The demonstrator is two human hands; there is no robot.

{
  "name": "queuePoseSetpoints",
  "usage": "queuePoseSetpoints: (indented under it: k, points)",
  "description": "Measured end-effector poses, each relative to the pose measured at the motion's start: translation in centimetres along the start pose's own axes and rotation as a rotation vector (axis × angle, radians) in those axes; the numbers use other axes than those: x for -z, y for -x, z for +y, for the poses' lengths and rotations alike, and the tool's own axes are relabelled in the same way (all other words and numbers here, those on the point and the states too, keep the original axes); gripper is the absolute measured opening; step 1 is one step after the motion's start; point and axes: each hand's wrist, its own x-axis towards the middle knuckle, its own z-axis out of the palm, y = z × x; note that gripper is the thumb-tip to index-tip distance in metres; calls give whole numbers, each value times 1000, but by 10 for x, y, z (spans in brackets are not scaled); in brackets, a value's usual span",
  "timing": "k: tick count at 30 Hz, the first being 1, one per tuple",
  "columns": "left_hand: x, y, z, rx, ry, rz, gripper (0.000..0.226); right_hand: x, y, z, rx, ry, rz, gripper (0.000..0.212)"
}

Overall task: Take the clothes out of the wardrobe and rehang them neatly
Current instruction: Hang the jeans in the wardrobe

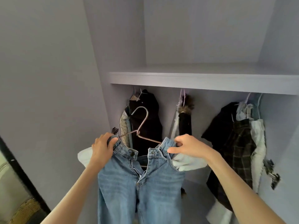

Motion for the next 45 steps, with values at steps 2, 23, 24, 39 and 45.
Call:
queuePoseSetpoints:
  k: [2,23,24,39,45]
  points:
    - [-18,-6,1,-55,-9,-31,26,2,2,15,2,-40,-104,33]
    - [-110,-117,-24,-362,-40,-426,43,-70,-42,47,-394,-477,329,29]
    - [-109,-123,-28,-363,-34,-434,42,-74,-49,44,-399,-470,353,28]
    - [-160,-220,-48,-367,-85,-187,43,-71,-185,56,-330,-487,702,28]
    - [-171,-263,-56,-192,-175,-188,57,-55,-272,59,-288,-508,710,29]
